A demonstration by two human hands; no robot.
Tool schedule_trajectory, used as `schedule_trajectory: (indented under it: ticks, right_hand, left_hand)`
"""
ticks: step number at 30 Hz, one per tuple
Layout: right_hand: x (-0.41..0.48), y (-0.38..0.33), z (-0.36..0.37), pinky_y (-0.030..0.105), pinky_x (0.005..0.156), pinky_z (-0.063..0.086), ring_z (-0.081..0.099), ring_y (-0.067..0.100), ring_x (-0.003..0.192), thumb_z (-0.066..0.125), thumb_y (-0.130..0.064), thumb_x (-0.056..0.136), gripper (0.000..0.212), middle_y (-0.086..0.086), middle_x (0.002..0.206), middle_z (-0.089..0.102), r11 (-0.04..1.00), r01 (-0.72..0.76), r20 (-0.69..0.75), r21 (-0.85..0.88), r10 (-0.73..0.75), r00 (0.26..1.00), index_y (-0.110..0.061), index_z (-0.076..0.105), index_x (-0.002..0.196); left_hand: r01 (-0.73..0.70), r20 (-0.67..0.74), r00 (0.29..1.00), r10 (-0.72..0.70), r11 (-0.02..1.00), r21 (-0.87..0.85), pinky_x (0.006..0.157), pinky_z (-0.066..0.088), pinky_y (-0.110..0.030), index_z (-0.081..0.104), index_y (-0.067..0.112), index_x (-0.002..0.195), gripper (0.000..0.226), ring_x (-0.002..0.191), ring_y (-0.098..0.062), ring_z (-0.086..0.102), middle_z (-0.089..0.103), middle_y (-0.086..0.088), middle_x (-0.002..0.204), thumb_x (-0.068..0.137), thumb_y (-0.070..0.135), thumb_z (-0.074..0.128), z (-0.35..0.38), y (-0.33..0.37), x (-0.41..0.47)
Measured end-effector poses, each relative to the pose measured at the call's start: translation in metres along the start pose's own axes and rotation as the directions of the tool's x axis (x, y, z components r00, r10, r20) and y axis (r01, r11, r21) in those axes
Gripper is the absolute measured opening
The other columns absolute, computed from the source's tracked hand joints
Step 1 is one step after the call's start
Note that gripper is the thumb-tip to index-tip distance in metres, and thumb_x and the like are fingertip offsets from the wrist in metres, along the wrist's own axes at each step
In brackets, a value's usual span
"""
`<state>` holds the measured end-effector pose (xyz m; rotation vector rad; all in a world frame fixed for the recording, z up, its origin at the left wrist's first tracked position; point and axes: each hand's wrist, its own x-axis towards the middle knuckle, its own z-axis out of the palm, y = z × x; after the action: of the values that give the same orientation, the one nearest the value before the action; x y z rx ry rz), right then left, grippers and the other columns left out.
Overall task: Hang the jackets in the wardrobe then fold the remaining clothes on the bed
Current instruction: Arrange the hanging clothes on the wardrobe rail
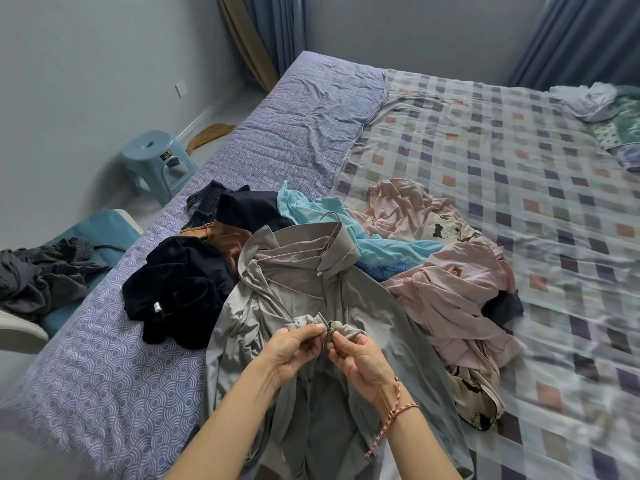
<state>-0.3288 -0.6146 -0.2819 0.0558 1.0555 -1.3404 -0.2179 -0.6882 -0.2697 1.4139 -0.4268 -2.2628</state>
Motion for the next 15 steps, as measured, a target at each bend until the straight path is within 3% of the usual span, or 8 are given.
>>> schedule_trajectory:
  ticks: [9,15]
  right_hand:
    - [-0.0004,0.0022,-0.0026,0.017,0.056,0.054,0.063,0.011,0.059,0.048,0.008,0.091,0.015,0.011,0.073,0.069,1.0,0.0,0.008,0.03,0.0,1.0,0.002,0.061,0.086]
    - [0.0013,0.0086,-0.0057,0.018,0.05,0.051,0.058,0.01,0.049,0.053,0.009,0.088,0.014,0.006,0.061,0.065,0.989,0.045,-0.091,-0.142,-0.058,0.994,-0.001,0.059,0.081]
  left_hand:
    - [-0.093,-0.018,0.995,0.098,0.976,0.198,0.048,0.049,-0.014,0.062,-0.002,0.08,0.012,0.048,-0.008,0.06,0.064,-0.005,0.058,0.081,-0.013,0.058,-0.0006,-0.0031,0.0041]
    - [-0.207,0.021,0.974,0.224,0.856,0.474,0.045,0.042,-0.014,0.058,0.005,0.066,0.02,0.047,-0.01,0.046,0.051,-0.001,0.05,0.07,-0.011,0.068,-0.0026,-0.0045,0.0037]
